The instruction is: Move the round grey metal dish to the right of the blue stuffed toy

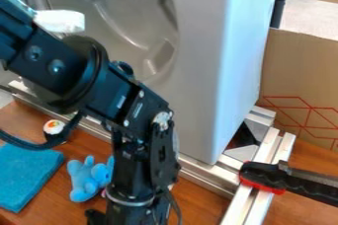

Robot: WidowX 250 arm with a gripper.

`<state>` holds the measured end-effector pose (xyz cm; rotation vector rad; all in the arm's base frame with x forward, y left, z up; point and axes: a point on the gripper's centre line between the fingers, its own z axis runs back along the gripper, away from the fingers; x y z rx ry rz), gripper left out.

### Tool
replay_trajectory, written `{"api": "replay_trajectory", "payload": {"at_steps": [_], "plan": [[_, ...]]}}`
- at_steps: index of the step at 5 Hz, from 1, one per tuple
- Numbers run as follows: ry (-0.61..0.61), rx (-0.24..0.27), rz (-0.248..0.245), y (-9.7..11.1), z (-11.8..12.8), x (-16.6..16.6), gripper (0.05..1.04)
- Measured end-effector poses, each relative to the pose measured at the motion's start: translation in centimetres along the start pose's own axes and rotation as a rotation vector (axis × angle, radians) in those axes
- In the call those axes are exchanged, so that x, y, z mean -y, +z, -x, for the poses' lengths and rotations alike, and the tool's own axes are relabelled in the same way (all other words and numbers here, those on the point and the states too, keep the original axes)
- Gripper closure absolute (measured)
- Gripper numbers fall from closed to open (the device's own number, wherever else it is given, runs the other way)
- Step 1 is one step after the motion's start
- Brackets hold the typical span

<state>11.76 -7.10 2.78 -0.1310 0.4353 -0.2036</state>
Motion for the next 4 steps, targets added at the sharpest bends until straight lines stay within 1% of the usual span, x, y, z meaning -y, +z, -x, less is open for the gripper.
{"api": "replay_trajectory", "payload": {"at_steps": [1,2,3,4], "plan": [[0.059,-0.040,0.000,-0.6,0.3,-0.1,0.083],[0.065,-0.051,-0.012,-0.7,-0.3,-0.4,0.083],[0.082,0.005,0.020,-0.2,-1.2,-1.9,0.083],[0.038,0.046,-0.024,0.6,-3.2,-2.9,0.083]]}}
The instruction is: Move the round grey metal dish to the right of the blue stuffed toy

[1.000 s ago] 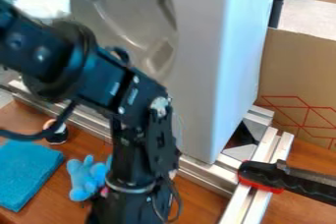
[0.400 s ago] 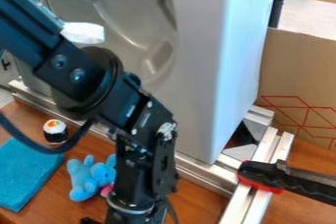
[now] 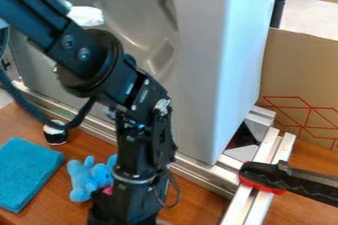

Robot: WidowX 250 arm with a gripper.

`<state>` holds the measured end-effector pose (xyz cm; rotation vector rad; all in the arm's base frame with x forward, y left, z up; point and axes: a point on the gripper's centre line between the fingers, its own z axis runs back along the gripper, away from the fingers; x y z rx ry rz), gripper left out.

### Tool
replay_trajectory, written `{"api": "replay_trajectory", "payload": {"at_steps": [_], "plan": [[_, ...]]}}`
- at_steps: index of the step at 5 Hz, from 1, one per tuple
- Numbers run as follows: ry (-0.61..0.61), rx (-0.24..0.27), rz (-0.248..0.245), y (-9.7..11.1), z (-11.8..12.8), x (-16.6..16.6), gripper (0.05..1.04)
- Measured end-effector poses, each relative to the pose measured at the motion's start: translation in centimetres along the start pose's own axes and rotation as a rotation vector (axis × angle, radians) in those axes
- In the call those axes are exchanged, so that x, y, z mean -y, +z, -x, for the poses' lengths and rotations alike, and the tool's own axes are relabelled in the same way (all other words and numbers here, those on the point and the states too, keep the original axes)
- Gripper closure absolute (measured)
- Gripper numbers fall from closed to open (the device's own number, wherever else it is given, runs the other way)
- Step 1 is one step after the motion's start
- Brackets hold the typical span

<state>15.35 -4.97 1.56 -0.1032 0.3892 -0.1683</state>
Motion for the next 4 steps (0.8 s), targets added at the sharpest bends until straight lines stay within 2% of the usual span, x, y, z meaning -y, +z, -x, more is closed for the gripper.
{"api": "replay_trajectory", "payload": {"at_steps": [1,3,4], "plan": [[-0.014,0.026,-0.079,0.8,-0.8,-1.2,0.083],[-0.049,0.070,-0.169,2.6,-2.9,-2.3,0.083],[-0.093,0.138,-0.227,3.6,-4.4,-3.1,0.083]]}}
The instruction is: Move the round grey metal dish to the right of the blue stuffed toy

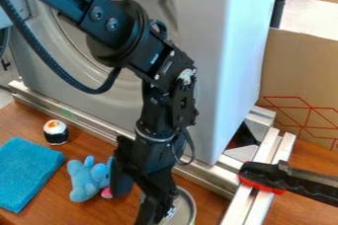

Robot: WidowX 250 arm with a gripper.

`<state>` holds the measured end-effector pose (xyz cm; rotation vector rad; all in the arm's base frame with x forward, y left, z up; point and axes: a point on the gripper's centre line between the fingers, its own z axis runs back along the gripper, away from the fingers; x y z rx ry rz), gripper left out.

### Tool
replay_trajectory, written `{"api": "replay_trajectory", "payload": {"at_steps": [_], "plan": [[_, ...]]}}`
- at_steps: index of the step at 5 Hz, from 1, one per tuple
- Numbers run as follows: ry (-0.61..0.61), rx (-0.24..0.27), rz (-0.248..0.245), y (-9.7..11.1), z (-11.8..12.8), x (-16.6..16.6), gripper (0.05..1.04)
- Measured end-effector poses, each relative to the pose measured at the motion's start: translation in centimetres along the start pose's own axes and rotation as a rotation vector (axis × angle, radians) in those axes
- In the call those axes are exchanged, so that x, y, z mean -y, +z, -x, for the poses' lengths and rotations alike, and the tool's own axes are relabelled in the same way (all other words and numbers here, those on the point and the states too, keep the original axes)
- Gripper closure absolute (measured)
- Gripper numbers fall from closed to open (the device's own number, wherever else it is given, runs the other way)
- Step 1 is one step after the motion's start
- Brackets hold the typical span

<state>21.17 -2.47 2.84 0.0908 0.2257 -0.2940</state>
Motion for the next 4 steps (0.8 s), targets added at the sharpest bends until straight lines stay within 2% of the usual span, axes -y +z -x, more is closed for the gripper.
{"api": "replay_trajectory", "payload": {"at_steps": [1,2,3,4], "plan": [[0.016,0.039,-0.018,0.4,-0.7,-1.3,0.083],[0.005,0.071,-0.017,0.3,-0.7,-1.2,0.083],[-0.021,0.156,0.005,1.7,1.1,-0.8,0.083],[-0.039,0.229,0.002,3.2,3.5,-0.8,0.083]]}}
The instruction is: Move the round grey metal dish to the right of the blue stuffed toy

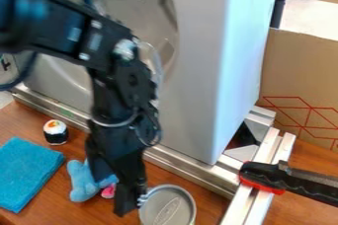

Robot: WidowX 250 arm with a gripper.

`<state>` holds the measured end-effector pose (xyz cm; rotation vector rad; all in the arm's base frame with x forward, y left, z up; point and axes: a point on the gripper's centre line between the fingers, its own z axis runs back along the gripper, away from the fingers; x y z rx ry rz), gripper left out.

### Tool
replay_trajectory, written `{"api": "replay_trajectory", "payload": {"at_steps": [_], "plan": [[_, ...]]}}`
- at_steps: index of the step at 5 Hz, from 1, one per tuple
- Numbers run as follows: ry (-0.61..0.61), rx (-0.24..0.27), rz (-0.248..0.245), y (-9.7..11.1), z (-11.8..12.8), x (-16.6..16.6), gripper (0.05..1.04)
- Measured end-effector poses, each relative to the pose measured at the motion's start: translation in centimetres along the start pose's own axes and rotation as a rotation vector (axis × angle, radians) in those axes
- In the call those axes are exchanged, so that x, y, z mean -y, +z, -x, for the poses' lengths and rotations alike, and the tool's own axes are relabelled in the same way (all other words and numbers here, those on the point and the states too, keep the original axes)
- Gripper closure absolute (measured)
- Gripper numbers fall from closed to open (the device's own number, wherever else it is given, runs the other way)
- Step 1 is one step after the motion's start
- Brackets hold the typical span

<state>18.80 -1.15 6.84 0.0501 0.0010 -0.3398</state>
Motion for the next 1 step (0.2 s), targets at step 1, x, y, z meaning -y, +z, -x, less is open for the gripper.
{"api": "replay_trajectory", "payload": {"at_steps": [1], "plan": [[-0.020,0.014,-0.007,0.68,1.59,-0.21,0.083]]}}
